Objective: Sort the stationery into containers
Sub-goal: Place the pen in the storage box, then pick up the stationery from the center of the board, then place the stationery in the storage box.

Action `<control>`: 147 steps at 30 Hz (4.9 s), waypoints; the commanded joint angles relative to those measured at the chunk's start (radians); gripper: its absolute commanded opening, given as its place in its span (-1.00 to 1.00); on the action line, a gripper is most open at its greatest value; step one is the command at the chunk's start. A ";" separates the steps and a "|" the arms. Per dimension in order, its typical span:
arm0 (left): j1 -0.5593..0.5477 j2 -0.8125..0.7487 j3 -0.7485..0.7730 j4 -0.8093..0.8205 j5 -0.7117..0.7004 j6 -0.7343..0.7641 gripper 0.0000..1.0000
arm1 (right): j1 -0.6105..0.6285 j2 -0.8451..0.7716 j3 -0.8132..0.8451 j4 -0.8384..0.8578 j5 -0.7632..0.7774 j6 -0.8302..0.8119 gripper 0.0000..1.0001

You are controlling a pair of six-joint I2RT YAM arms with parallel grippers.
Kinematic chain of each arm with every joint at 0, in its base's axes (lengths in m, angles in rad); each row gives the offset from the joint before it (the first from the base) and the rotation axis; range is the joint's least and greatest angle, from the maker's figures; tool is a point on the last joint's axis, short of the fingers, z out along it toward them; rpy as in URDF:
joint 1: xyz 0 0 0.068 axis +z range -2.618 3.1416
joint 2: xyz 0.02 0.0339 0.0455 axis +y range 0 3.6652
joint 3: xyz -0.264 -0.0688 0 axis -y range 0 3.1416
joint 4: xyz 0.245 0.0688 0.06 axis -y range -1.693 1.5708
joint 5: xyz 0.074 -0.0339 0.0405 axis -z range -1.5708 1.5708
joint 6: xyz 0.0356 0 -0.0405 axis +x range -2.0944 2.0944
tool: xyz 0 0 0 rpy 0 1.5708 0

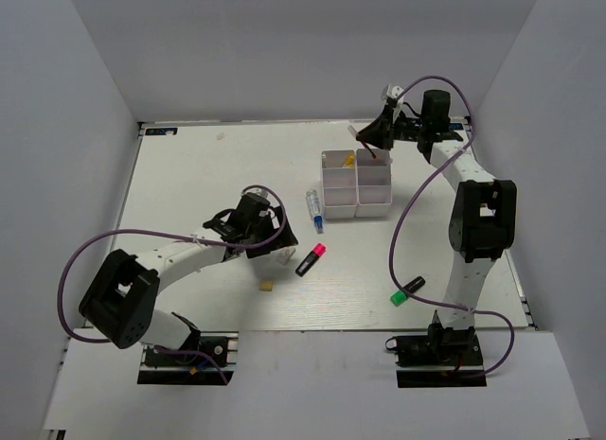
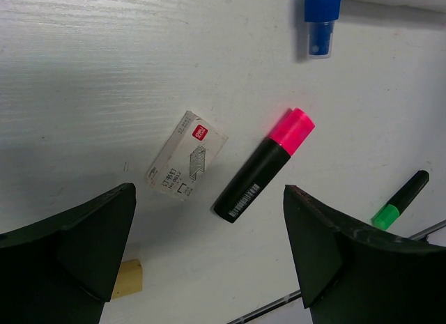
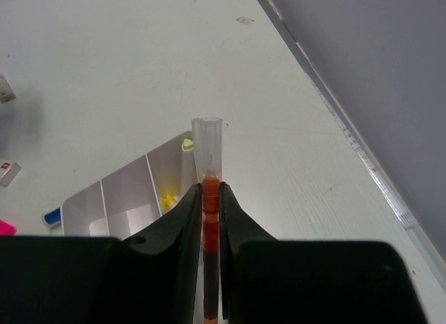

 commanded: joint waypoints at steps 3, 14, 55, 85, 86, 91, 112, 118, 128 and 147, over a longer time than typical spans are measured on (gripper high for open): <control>-0.003 0.042 0.065 0.028 0.031 -0.008 0.92 | -0.017 0.005 -0.009 0.034 -0.018 -0.014 -0.54; -0.003 0.126 0.149 0.039 0.061 -0.008 0.92 | -0.040 -0.001 -0.012 -0.029 -0.033 -0.051 -0.26; 0.076 0.686 0.847 -0.195 -0.074 -0.064 0.44 | -0.142 -0.519 -0.506 -0.256 0.207 0.087 -0.44; 0.058 0.786 0.918 -0.431 -0.169 0.020 0.01 | -0.140 -0.524 -0.539 -0.196 0.200 0.155 -0.39; 0.058 0.768 0.903 -0.431 -0.169 0.029 -0.06 | -0.142 -0.524 -0.539 -0.199 0.200 0.153 -0.39; 0.067 0.694 0.766 -0.409 -0.178 0.029 -0.64 | -0.142 -0.524 -0.548 -0.196 0.198 0.155 -0.39; 0.058 0.310 0.658 0.121 -0.078 0.201 -1.00 | -0.142 -0.538 -0.568 -0.250 0.166 0.115 -0.93; 0.049 0.341 0.678 0.275 0.020 0.230 -1.00 | -0.143 -0.541 -0.576 -0.248 0.168 0.112 -0.93; 0.029 0.463 0.734 0.554 0.054 0.316 -1.00 | -0.143 -0.544 -0.594 -0.253 0.169 0.106 -0.93; -0.059 0.557 0.668 0.755 0.054 0.730 -0.94 | -0.148 -0.544 -0.631 -0.259 0.165 0.098 -0.88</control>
